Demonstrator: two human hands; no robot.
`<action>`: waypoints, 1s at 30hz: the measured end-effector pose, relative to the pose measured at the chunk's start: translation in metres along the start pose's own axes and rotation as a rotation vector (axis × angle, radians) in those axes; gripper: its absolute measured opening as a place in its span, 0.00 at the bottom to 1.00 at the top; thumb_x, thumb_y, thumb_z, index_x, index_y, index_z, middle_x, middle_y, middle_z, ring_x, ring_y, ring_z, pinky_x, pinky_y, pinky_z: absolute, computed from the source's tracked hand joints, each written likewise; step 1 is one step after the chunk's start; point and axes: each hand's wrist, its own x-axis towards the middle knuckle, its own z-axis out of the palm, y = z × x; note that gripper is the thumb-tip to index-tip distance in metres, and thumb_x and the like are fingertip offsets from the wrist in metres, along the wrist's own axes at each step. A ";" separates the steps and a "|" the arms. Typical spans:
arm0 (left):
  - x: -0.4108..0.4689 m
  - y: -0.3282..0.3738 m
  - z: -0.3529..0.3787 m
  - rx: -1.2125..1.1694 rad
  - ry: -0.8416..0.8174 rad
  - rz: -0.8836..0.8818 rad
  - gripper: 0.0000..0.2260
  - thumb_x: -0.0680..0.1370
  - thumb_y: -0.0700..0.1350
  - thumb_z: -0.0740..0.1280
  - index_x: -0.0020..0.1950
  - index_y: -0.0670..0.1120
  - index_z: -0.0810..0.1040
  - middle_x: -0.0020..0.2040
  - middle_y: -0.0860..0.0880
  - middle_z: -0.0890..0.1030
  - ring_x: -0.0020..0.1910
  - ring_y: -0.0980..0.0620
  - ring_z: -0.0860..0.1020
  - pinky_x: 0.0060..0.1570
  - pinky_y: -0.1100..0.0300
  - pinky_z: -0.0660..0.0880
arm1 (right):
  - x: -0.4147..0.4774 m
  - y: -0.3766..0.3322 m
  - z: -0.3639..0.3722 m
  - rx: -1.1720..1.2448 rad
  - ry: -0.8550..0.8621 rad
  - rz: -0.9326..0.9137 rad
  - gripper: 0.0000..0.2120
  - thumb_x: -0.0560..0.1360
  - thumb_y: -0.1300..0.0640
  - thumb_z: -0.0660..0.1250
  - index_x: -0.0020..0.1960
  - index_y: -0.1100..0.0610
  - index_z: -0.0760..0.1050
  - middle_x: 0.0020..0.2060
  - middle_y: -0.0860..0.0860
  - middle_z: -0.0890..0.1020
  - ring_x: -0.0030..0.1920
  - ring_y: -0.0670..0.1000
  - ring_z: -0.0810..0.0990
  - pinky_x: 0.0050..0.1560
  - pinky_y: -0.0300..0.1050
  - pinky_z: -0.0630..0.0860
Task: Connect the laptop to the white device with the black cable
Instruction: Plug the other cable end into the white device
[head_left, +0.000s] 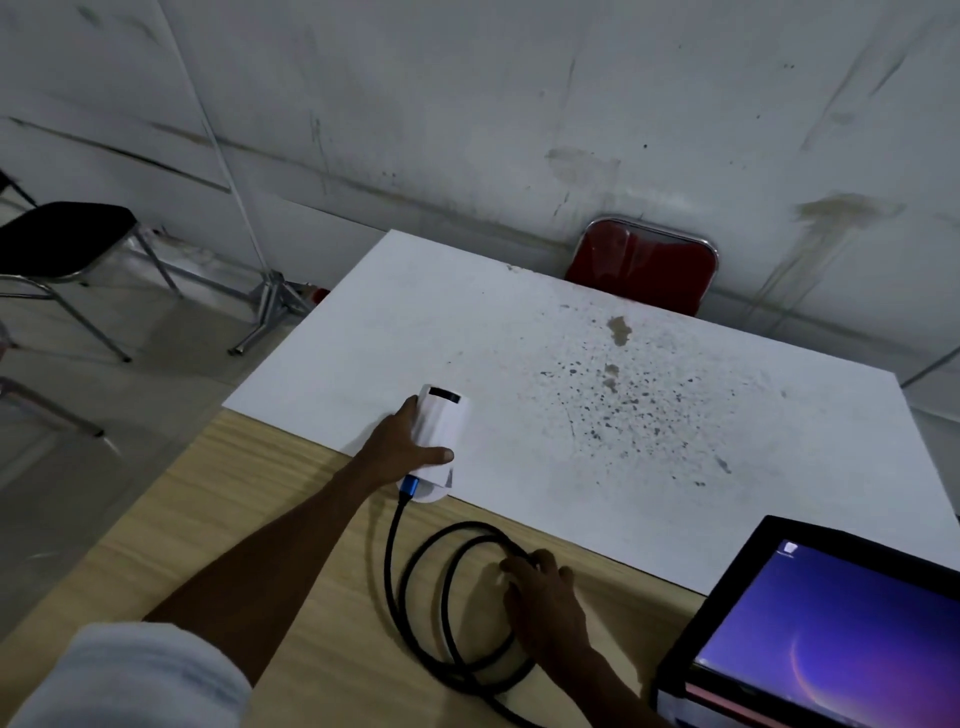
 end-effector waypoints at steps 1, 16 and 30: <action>0.000 0.000 0.001 -0.009 -0.002 0.002 0.48 0.66 0.53 0.79 0.78 0.48 0.54 0.74 0.45 0.69 0.69 0.43 0.70 0.68 0.44 0.71 | 0.000 0.000 0.000 -0.005 0.005 -0.001 0.17 0.80 0.55 0.59 0.67 0.45 0.70 0.68 0.51 0.68 0.63 0.57 0.67 0.51 0.46 0.75; -0.003 -0.001 0.006 -0.063 -0.002 -0.007 0.50 0.67 0.53 0.79 0.79 0.49 0.51 0.76 0.47 0.65 0.71 0.45 0.68 0.69 0.46 0.70 | -0.004 0.005 0.000 0.039 -0.018 -0.021 0.14 0.80 0.54 0.59 0.62 0.44 0.74 0.70 0.49 0.67 0.65 0.56 0.66 0.54 0.48 0.77; -0.036 0.009 -0.008 0.010 0.036 -0.080 0.45 0.73 0.61 0.70 0.79 0.46 0.47 0.80 0.43 0.57 0.77 0.43 0.60 0.73 0.48 0.62 | -0.013 0.008 -0.016 0.098 -0.041 -0.020 0.18 0.80 0.59 0.57 0.65 0.45 0.74 0.62 0.53 0.75 0.60 0.59 0.75 0.57 0.51 0.77</action>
